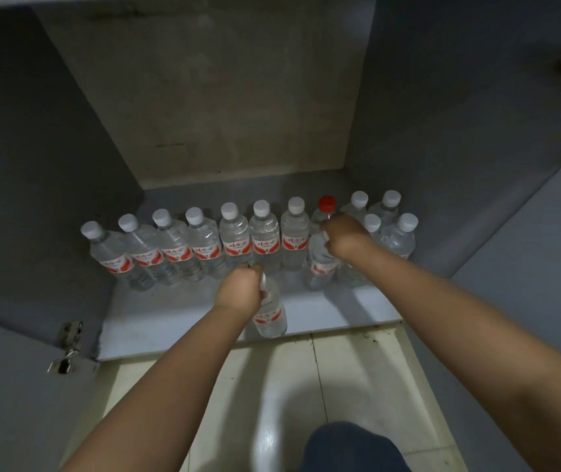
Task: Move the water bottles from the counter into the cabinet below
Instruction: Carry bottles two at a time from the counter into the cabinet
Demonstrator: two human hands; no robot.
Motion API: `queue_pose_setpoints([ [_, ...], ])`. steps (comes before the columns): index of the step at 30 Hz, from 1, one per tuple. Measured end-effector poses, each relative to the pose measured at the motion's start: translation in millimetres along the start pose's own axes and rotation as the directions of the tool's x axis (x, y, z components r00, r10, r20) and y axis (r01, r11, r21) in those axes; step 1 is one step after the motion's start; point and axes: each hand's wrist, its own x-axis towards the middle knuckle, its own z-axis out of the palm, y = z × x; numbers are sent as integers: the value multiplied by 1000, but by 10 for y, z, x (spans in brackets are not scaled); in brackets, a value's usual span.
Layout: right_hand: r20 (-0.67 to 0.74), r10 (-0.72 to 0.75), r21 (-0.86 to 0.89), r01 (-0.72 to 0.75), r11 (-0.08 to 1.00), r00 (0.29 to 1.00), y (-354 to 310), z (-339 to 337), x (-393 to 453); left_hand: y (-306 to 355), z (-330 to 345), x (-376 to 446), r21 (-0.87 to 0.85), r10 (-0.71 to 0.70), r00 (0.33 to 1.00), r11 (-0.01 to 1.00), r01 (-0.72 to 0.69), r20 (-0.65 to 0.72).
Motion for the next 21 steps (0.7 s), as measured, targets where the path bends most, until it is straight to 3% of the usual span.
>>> queue_pose_setpoints([
  [8,-90,79,51,-75,996,993,121,55,193,87,67,31,-11,-11,999,1000,11,-30],
  [21,-54,-39,13,40,999,998,248,110,337,444,-170,531,-56,-10,1000,998,9,-9],
])
